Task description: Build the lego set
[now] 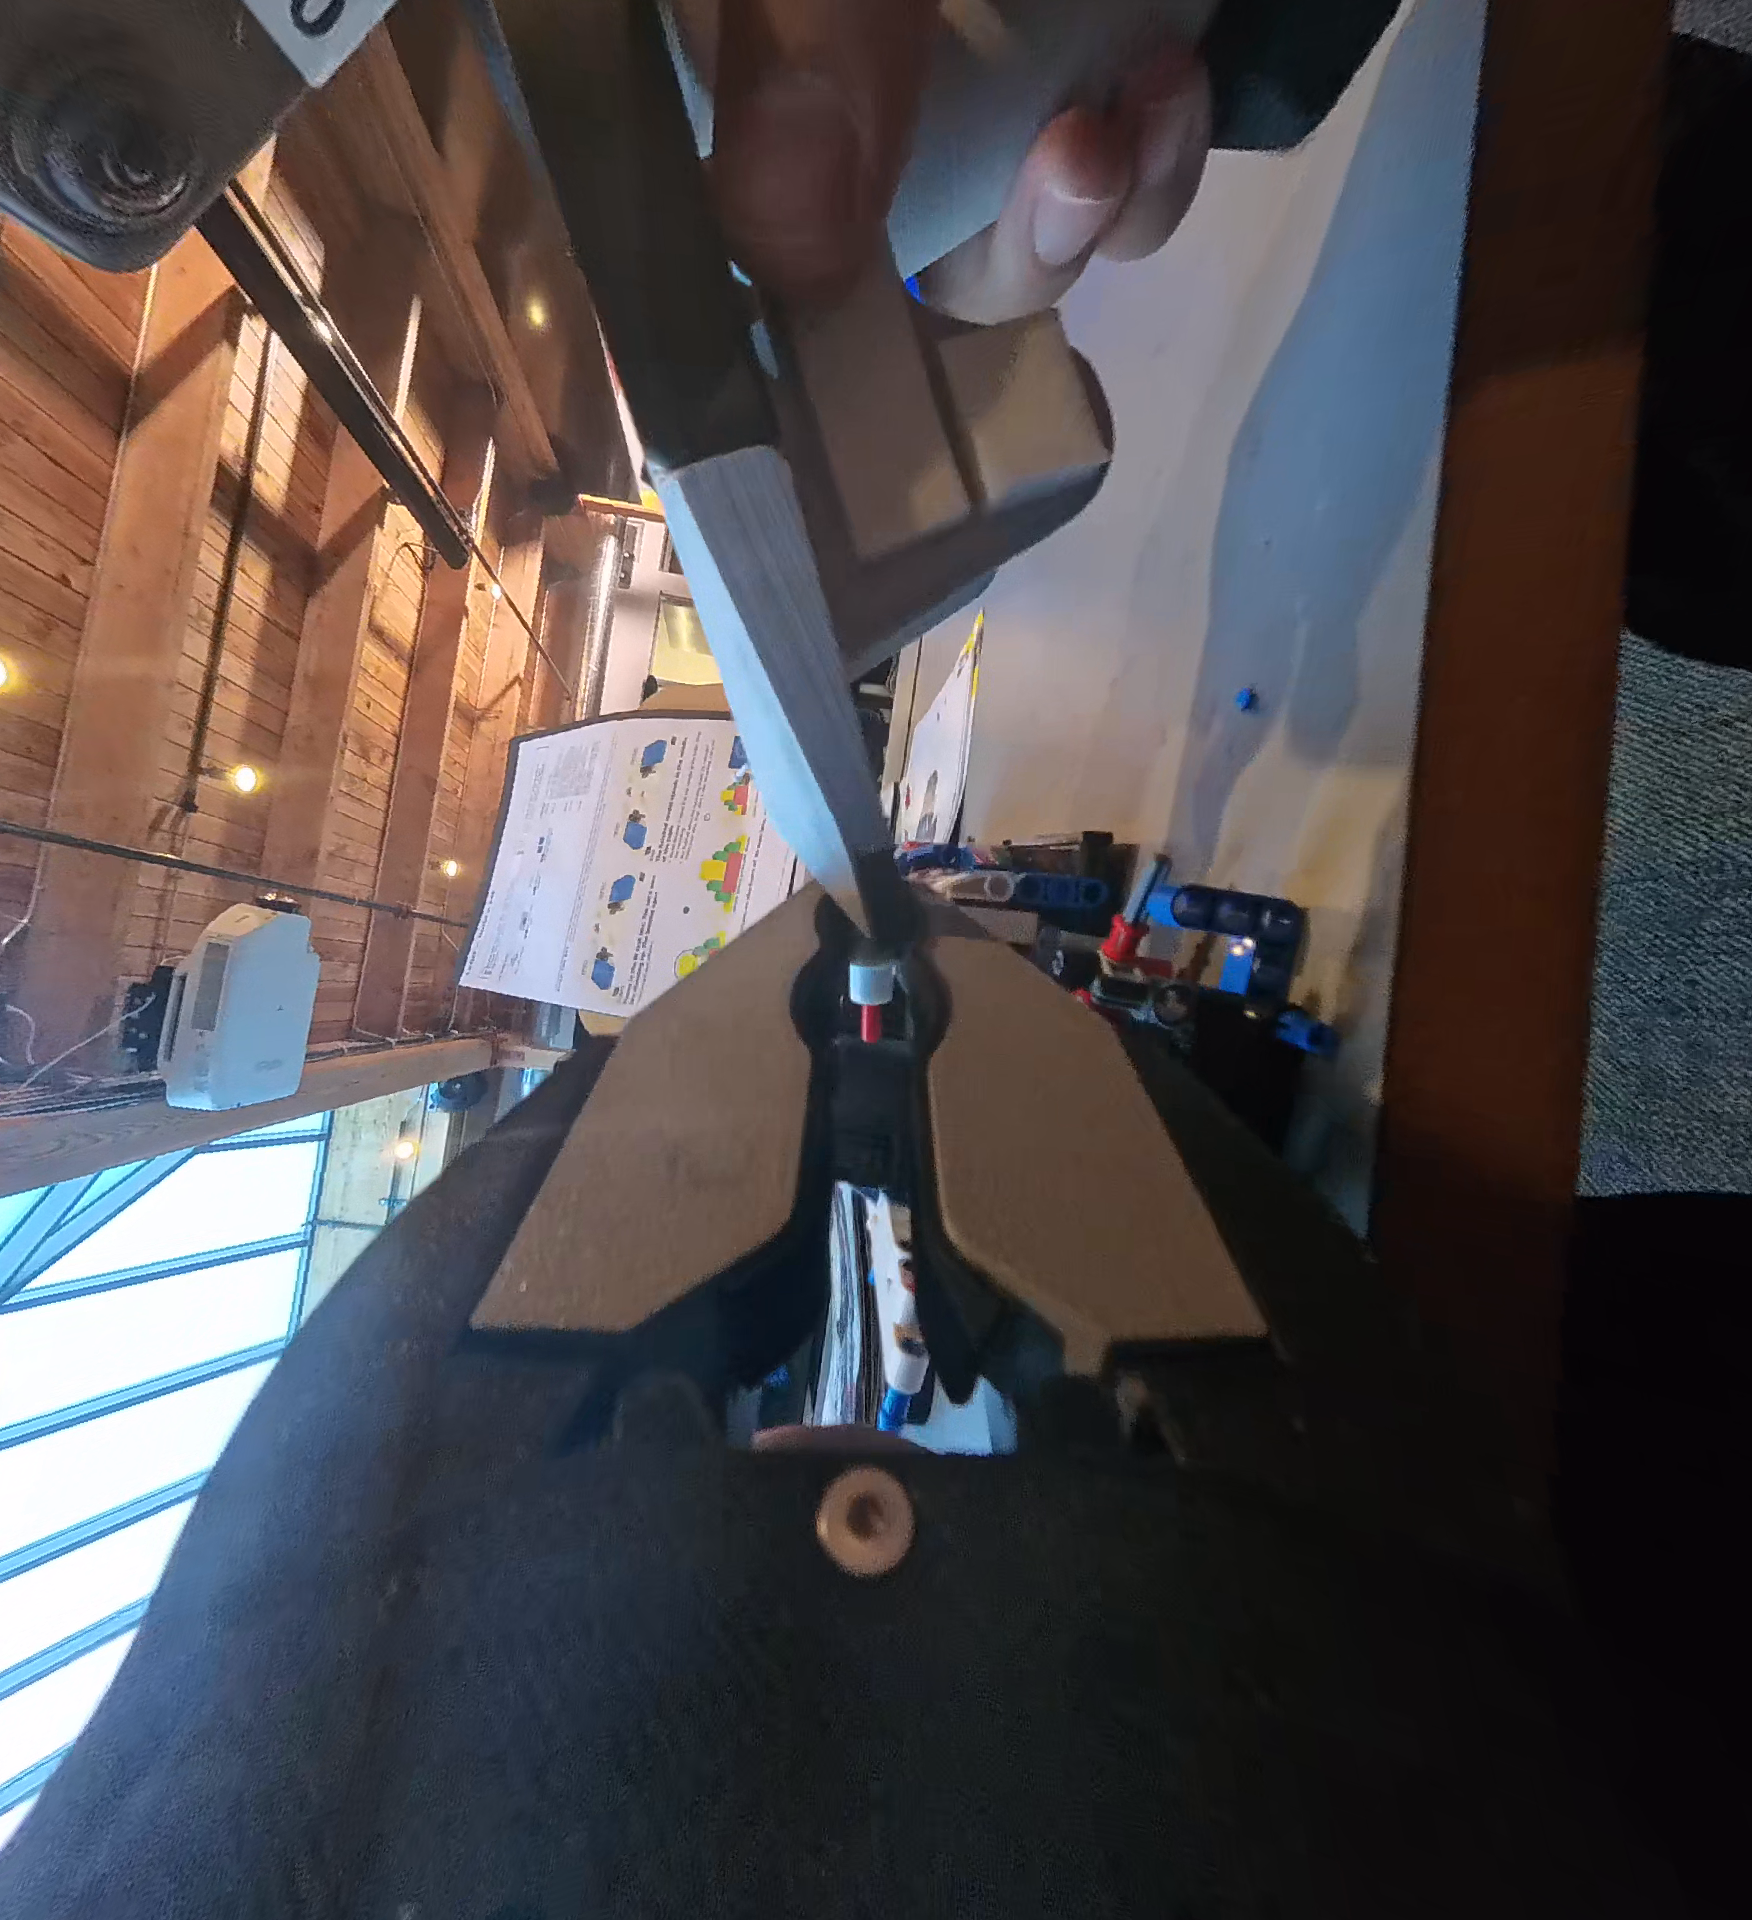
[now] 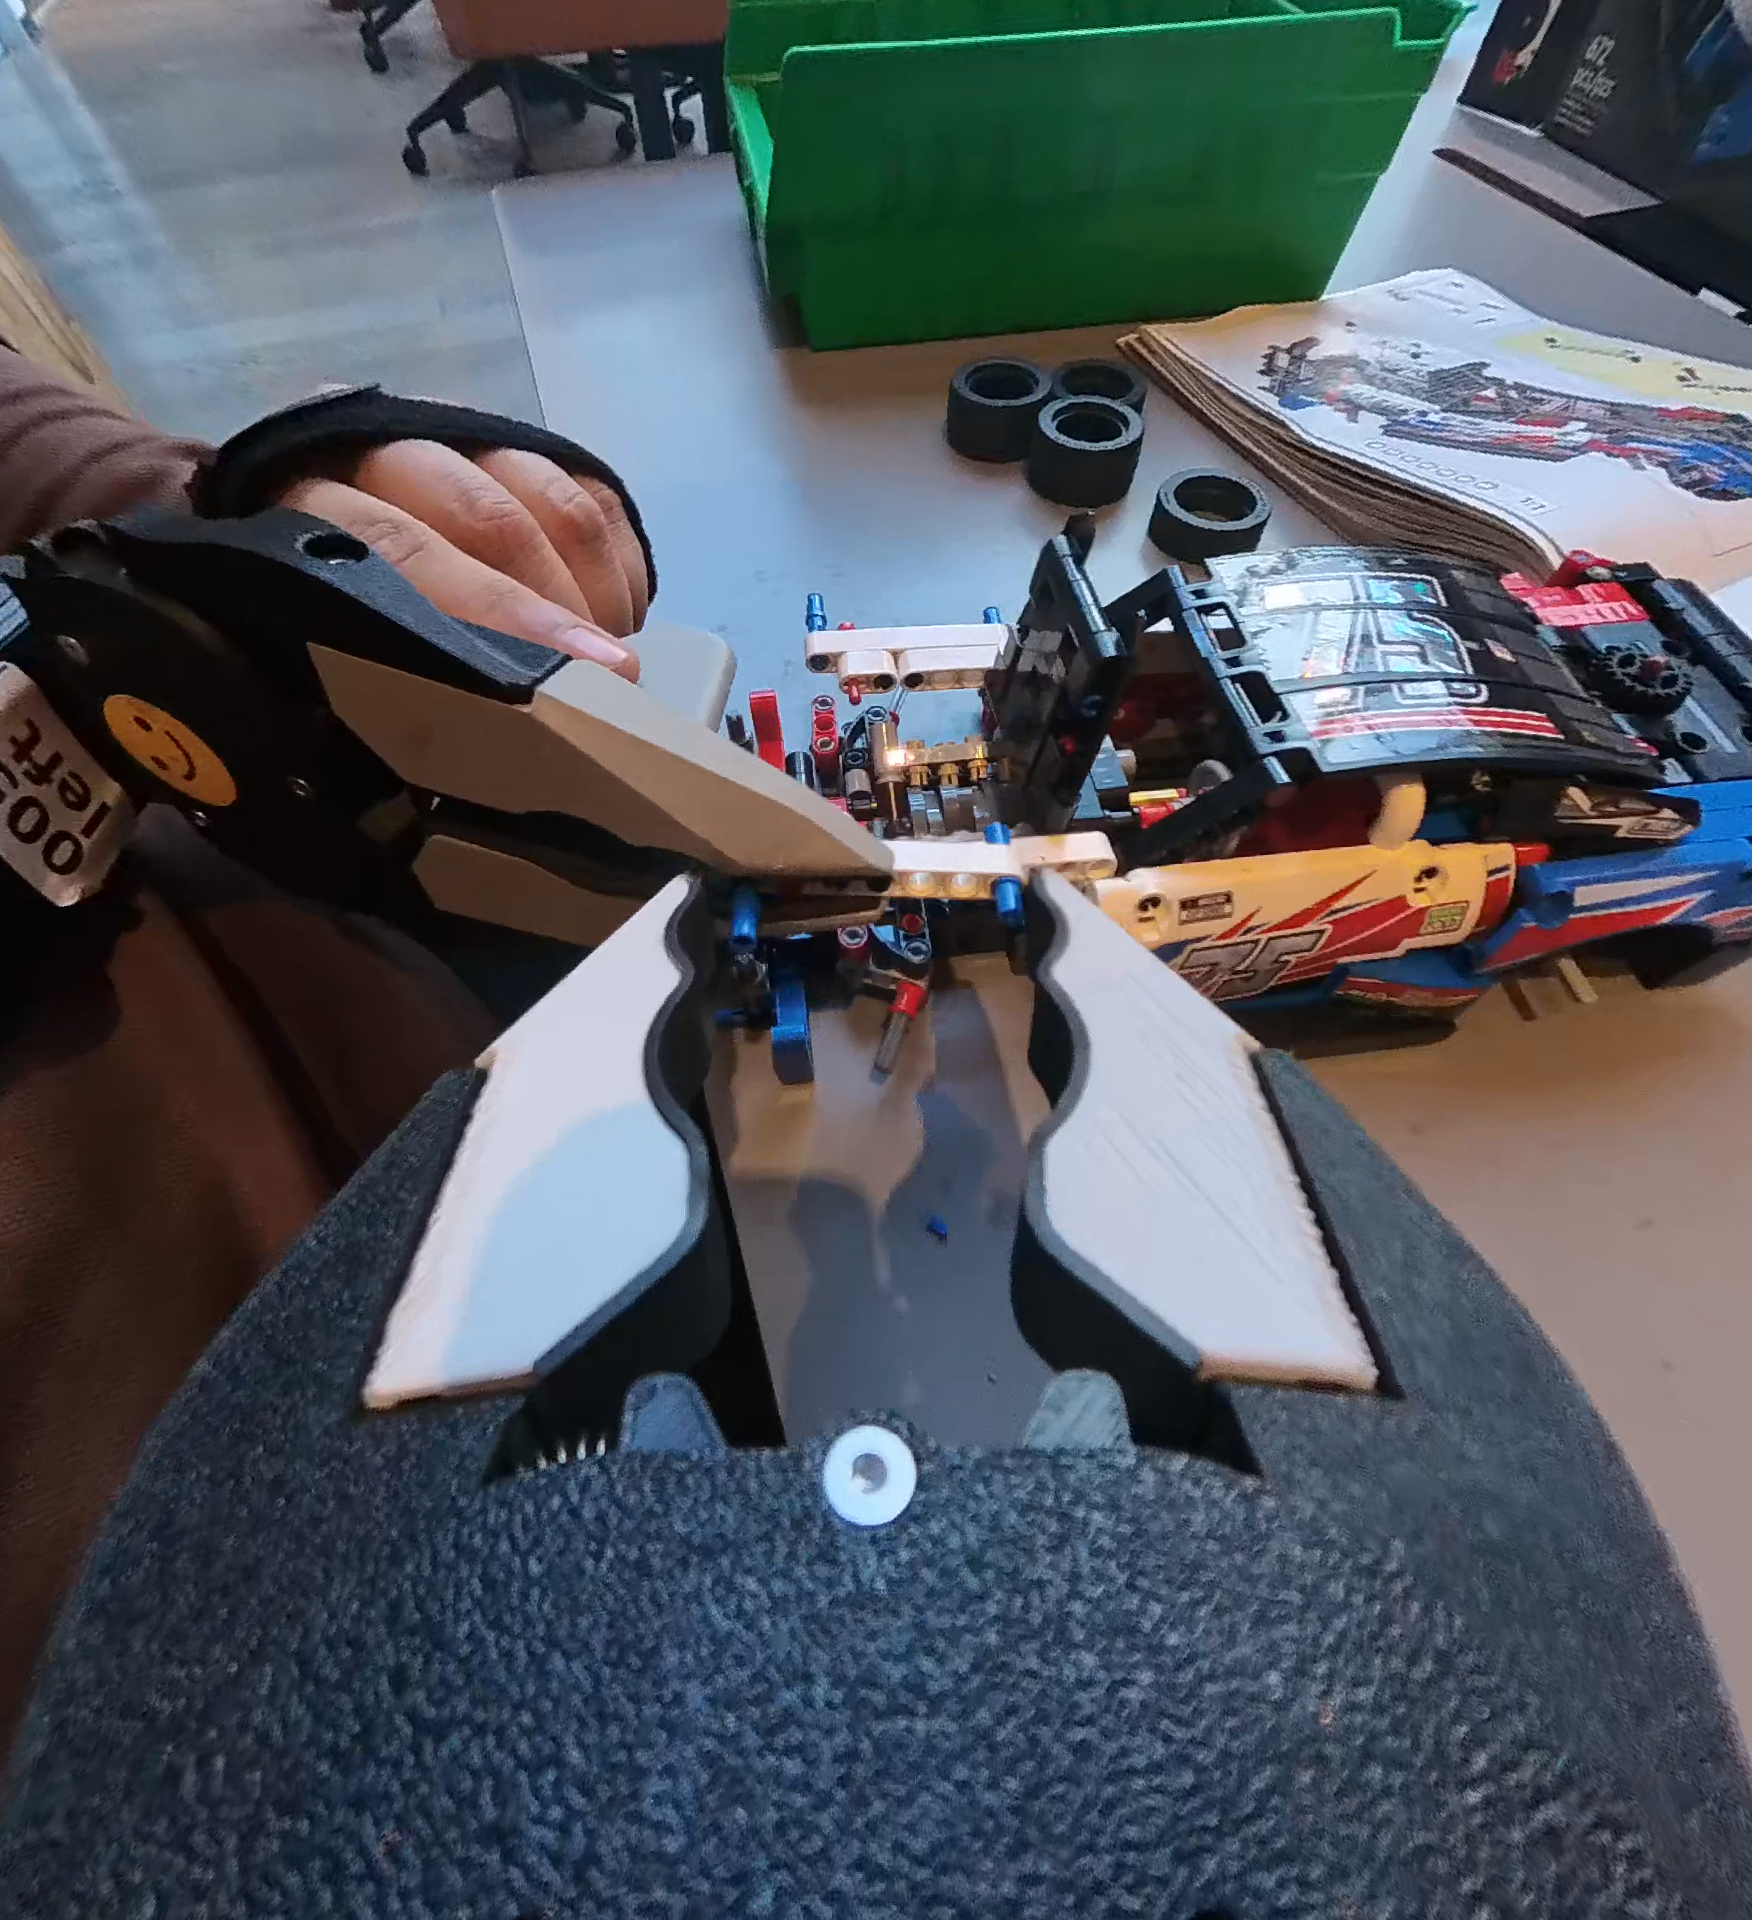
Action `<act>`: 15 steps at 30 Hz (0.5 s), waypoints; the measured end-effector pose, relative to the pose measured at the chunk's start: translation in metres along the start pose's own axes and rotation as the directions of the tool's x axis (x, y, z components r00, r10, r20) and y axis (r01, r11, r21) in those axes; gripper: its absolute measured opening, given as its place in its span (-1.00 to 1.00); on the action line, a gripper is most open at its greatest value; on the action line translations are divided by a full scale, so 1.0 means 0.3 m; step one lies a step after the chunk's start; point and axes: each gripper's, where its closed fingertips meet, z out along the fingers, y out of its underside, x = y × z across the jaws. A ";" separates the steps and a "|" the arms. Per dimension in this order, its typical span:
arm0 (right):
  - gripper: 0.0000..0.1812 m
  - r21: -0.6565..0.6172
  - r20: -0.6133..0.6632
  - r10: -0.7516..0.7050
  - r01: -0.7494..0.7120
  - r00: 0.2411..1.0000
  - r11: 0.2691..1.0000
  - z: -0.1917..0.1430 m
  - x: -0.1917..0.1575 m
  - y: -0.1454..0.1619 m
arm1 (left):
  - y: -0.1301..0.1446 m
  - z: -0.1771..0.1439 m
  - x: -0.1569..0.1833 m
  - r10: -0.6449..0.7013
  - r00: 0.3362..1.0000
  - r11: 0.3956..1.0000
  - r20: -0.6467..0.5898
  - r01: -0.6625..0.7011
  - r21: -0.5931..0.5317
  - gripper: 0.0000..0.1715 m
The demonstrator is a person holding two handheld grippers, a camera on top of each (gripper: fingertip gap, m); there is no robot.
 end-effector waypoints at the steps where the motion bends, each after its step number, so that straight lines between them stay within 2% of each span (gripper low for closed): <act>1: -0.35 -0.001 -0.001 -0.005 0.005 1.000 1.000 0.002 0.001 -0.001 | 0.004 0.001 0.000 0.003 1.000 1.000 -0.001 -0.003 -0.007 -0.94; 9: -0.39 0.002 0.024 -0.010 0.010 1.000 1.000 0.008 -0.001 -0.005 | 0.008 -0.007 -0.003 -0.010 1.000 1.000 0.003 0.010 -0.018 -0.95; 15: -0.40 0.042 0.060 0.053 -0.056 0.997 0.998 0.004 0.004 -0.010 | 0.009 -0.004 -0.016 -0.047 0.999 0.999 0.011 0.048 -0.005 -0.92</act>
